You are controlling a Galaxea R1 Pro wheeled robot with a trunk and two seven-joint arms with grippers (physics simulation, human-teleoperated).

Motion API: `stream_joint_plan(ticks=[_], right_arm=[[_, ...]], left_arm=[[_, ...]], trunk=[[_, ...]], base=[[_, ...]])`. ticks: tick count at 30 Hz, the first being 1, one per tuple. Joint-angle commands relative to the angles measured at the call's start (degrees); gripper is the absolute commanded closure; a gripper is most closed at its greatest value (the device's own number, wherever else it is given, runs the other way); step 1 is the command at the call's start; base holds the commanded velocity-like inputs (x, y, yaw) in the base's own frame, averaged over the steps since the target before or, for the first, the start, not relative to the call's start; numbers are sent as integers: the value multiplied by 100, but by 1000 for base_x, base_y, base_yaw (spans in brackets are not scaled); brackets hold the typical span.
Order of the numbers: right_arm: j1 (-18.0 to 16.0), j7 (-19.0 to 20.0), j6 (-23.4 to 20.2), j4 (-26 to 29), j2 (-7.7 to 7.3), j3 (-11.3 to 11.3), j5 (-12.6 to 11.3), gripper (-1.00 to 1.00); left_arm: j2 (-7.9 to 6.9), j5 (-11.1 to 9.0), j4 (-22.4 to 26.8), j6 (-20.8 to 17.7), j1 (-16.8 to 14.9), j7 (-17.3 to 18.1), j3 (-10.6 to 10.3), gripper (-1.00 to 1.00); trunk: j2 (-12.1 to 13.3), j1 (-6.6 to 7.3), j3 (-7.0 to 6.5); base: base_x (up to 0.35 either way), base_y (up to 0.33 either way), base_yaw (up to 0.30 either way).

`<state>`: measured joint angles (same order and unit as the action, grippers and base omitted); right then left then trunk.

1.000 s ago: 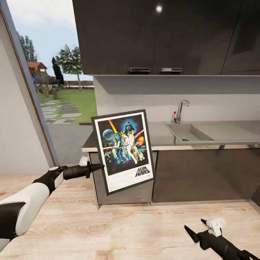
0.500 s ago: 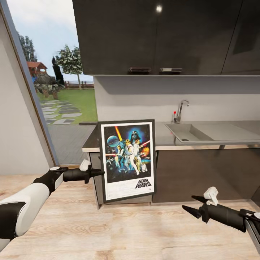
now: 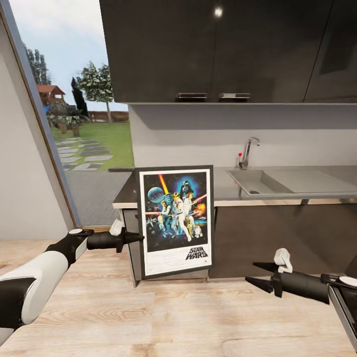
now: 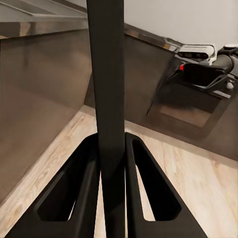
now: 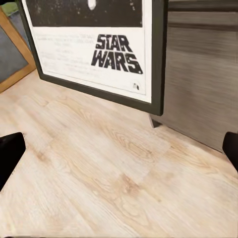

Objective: Pick up the poster from the kitchen countertop and hang it on one of the wall nails in the kitchen.

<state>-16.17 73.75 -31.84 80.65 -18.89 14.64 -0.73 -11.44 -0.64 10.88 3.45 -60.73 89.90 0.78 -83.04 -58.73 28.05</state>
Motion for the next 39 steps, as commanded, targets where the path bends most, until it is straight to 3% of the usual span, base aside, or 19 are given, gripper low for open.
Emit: stream_joint_plan(ticks=[1,6,12,30,34,39], right_arm=[[-23,44,-54,-30,0,-9,-5,-100],[-88,119,-46,-149,0,-276,1,-100],[-102,136,-42,-188,8,-387,-3,-100],[-111,140,-32,-207,66,-437,-6,-100],[-122,135,-32,-207,69,-641,-12,-100],[-208,132,-32,-207,76,-792,-22,-100]], left_arm=[[0,-7,-3,55,-5,10,10,100],[1,-8,-5,58,-8,10,-130,100],[11,-14,-7,119,-7,10,-288,100],[19,38,-154,347,-5,10,-324,100],[26,204,-156,417,-8,10,-324,100],[28,267,-156,445,-6,10,-324,100]], trunk=[[-4,0,6],[-4,0,6],[-4,0,6],[-4,0,6],[-4,0,6],[-4,0,6]], base=[[0,0,0],[0,0,0],[0,0,0],[0,0,0],[0,0,0],[0,0,0]])
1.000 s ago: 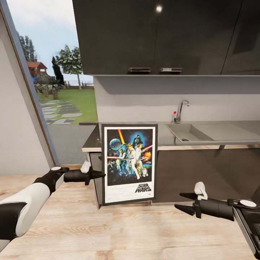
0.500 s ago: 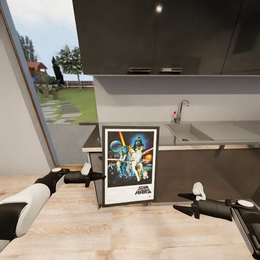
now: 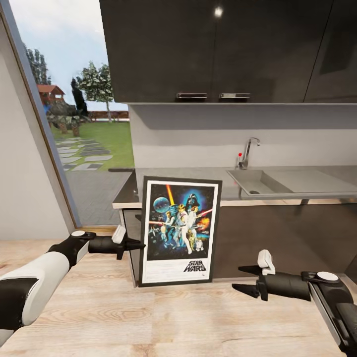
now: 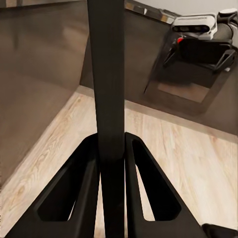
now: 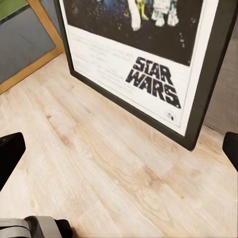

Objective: Pick up the poster from the kitchen countertop and hang it on one of the wall nails in the kitchen.

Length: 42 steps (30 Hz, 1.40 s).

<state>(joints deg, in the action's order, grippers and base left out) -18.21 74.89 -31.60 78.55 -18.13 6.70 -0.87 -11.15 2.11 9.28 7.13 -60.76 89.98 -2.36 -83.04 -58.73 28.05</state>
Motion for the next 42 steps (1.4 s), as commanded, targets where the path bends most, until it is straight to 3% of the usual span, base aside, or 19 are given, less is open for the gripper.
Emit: stream_joint_plan(ticks=[1,21,36,42], right_arm=[[-23,17,-57,2,0,-7,-11,-100],[-130,16,-45,2,61,-53,-36,-100],[-141,16,-31,-7,65,-46,-43,-100],[-365,20,44,-485,63,-46,-29,-100]], left_arm=[[-2,-4,3,79,-4,2,-10,100],[2,9,3,100,-5,2,-14,100],[7,9,1,326,-6,2,-19,100],[9,9,0,338,-5,2,-17,100]], trunk=[[-4,0,6],[-4,0,6],[-4,0,6],[-4,0,6]], base=[[0,0,0],[0,0,0],[0,0,0],[0,0,0]])
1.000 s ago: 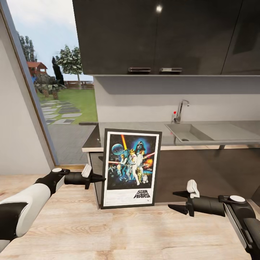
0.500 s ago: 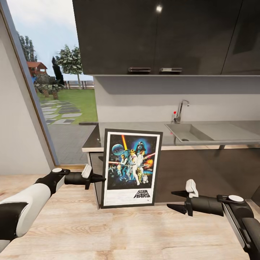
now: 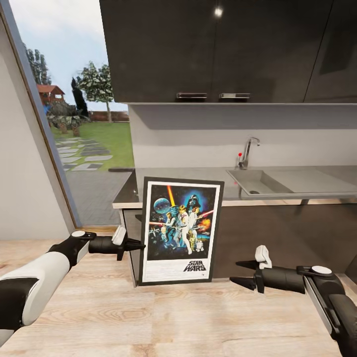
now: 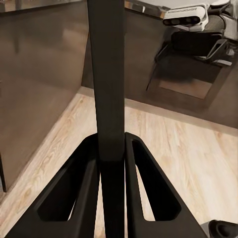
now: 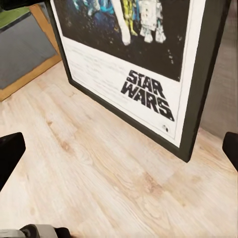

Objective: Pick up the poster from the kitchen countertop and hang it on one of the wall nails in the kitchen.

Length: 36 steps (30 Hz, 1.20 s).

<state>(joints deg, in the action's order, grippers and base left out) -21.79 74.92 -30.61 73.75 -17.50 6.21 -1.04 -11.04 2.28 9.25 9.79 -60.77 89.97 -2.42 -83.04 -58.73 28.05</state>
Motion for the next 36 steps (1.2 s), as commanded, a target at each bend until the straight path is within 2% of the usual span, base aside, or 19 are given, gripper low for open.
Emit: stream_joint_plan(ticks=[1,6,13,18,26,32,36], right_arm=[[-35,18,-11,-73,2,3,-10,-100],[-194,22,246,-338,8,-3,4,-100],[-266,22,295,-411,10,-4,15,-100],[-328,22,306,-428,15,-5,16,-100],[-347,15,315,-452,12,-6,16,-100],[-534,14,364,-827,10,-6,24,-100],[-695,20,634,-1155,4,-6,25,-100]], left_arm=[[0,-8,2,73,-2,3,-12,100],[18,-8,-2,75,1,3,-13,100],[25,-8,-8,76,3,3,-24,100],[115,-8,-11,76,3,3,-37,100],[145,-8,-11,76,7,3,-39,100],[175,-8,-11,76,5,3,-40,100],[180,-8,-11,76,5,3,-40,100]], trunk=[[-4,0,6],[-4,0,6],[-4,0,6],[-4,0,6],[-4,0,6],[-4,0,6],[-4,0,6]], base=[[0,0,0],[0,0,0],[0,0,0],[0,0,0],[0,0,0],[0,0,0],[0,0,0]])
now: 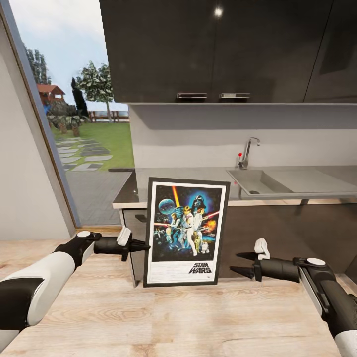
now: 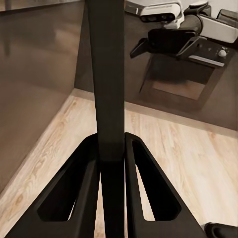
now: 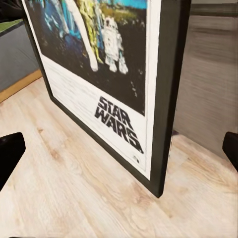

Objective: Pick up the poster from the kitchen countertop and hang it on one of the wall nails in the kitchen.

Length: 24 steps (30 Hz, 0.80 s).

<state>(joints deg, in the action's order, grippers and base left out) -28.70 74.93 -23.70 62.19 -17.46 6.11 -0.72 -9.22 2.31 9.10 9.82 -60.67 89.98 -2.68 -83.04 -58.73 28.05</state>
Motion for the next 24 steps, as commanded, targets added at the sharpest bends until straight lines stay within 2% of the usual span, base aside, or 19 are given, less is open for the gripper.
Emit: stream_joint_plan(ticks=[1,7,11,13,15,17,20,24], right_arm=[[-20,21,-31,-33,1,5,-8,-100],[-45,22,14,-85,-14,11,-13,-100],[-47,22,21,-81,-25,13,-15,-100],[-46,22,22,-71,-27,10,-16,-100],[-45,22,25,-64,-28,7,-14,-100],[-41,22,28,-60,-29,5,-16,-100],[-40,22,30,-55,-29,5,-15,-100],[-40,22,28,-51,-29,6,-15,-100]], left_arm=[[-3,-11,4,73,-3,2,-12,100],[-15,-10,49,71,27,2,-3,100],[-39,-24,322,31,35,2,11,100],[-91,-32,638,-73,37,2,16,100],[-226,-40,1142,-418,38,2,19,100],[-339,-44,1882,-896,38,2,21,100],[-382,-45,2478,-1325,40,2,17,100],[-412,-59,3750,-2219,178,2,15,100]], trunk=[[-4,0,6],[-4,0,6],[-4,0,6],[-4,0,6],[-4,0,6],[-4,0,6],[-4,0,6],[-4,0,6]], base=[[0,0,0],[0,0,0],[0,0,0],[0,0,0],[0,0,0],[0,0,0],[0,0,0],[0,0,0]])
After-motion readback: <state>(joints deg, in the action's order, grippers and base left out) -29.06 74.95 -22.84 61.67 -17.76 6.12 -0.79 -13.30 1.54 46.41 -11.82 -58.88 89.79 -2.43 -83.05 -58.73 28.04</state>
